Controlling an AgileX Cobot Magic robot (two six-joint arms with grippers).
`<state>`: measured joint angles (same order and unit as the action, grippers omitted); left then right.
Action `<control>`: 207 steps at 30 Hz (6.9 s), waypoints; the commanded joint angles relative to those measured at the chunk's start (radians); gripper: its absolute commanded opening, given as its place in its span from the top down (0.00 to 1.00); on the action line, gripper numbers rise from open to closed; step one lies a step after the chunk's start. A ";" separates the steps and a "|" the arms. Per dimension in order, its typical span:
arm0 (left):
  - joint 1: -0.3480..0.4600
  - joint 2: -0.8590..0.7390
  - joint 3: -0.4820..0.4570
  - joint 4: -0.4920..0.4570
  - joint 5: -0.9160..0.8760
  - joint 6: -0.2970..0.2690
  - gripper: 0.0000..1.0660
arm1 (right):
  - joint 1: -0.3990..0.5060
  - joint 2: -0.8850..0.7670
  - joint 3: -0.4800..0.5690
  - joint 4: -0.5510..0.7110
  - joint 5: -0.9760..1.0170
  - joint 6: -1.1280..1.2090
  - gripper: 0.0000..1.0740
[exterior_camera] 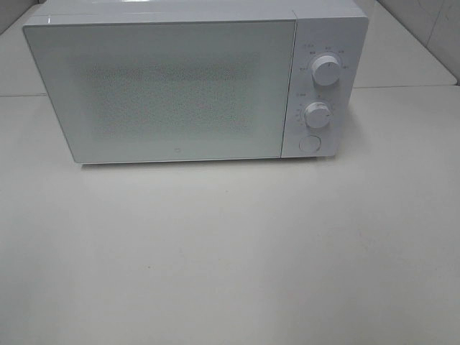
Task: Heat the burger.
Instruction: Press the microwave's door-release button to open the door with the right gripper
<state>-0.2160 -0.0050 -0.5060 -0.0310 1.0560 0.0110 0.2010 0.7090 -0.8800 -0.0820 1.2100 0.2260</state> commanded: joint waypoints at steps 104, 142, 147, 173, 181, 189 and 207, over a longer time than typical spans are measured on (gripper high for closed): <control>-0.001 -0.005 0.002 -0.003 -0.015 0.002 1.00 | -0.005 0.075 0.340 0.050 -0.879 -0.131 0.91; -0.001 -0.005 0.002 -0.002 -0.015 0.002 1.00 | 0.209 0.972 0.339 0.049 -1.810 -0.060 1.00; -0.001 -0.005 0.002 -0.002 -0.015 0.002 1.00 | 0.211 1.052 0.339 0.050 -1.880 0.139 1.00; -0.001 -0.005 0.002 -0.002 -0.015 0.002 1.00 | 0.207 1.297 0.204 0.232 -2.053 0.726 1.00; -0.001 -0.005 0.002 -0.002 -0.015 0.002 1.00 | 0.204 1.306 0.164 0.394 -2.040 0.752 1.00; -0.001 -0.005 0.002 -0.002 -0.015 0.002 1.00 | 0.204 1.308 0.129 0.427 -2.021 0.795 1.00; -0.001 -0.005 0.002 -0.002 -0.015 0.002 1.00 | 0.204 1.372 0.093 0.376 -2.111 0.927 1.00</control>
<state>-0.2160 -0.0050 -0.5060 -0.0310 1.0540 0.0110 0.4100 2.0830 -0.7560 0.3230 -0.8590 1.1460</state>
